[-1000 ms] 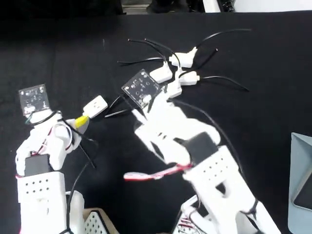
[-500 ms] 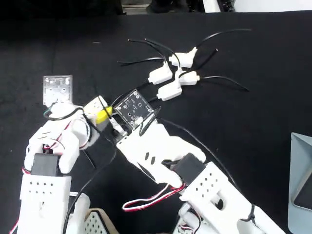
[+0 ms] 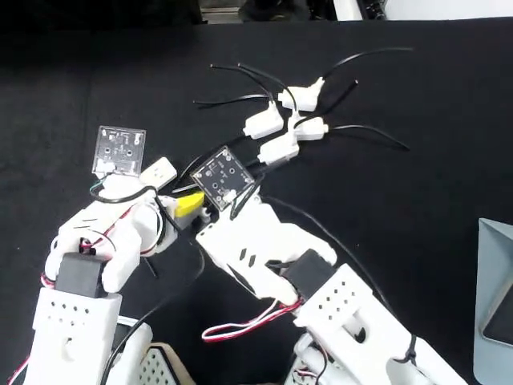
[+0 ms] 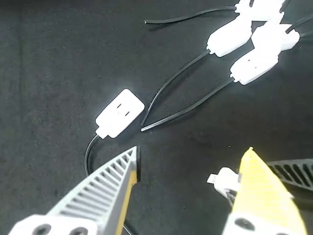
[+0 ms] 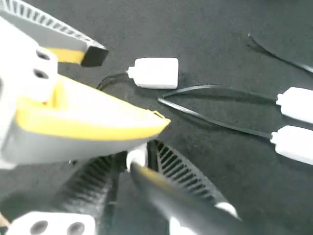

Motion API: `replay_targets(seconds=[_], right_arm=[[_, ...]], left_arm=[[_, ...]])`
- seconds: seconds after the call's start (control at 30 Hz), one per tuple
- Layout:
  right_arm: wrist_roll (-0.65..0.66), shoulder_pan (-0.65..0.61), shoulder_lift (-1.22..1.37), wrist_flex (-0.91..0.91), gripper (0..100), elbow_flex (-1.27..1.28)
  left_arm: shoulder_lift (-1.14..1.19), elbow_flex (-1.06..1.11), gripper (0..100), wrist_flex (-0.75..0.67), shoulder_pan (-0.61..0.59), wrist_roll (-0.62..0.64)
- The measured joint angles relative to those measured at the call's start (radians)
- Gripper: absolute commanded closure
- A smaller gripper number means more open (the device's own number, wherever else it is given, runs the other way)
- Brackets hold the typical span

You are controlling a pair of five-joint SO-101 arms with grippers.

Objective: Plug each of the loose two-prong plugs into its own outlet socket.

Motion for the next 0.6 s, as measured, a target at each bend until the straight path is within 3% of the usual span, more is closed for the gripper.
replay_targets(seconds=[0.07, 0.23, 0.37, 0.6], right_arm=[[0.000, 0.000, 0.000, -0.011, 98.7, 0.011], [0.000, 0.058, 0.000, -0.078, 98.7, 0.061], [-0.002, 0.106, 0.000, -0.140, 98.7, 0.117], [-0.002, 0.115, 0.000, -0.180, 98.7, 0.146]], left_arm=[[0.000, 0.000, 67, 0.000, 0.000, -0.005], [0.020, 0.000, 67, -0.025, -0.144, -0.026], [0.138, -0.028, 64, -0.034, -0.213, -0.160], [0.525, -0.190, 66, -0.041, -0.226, -0.416]])
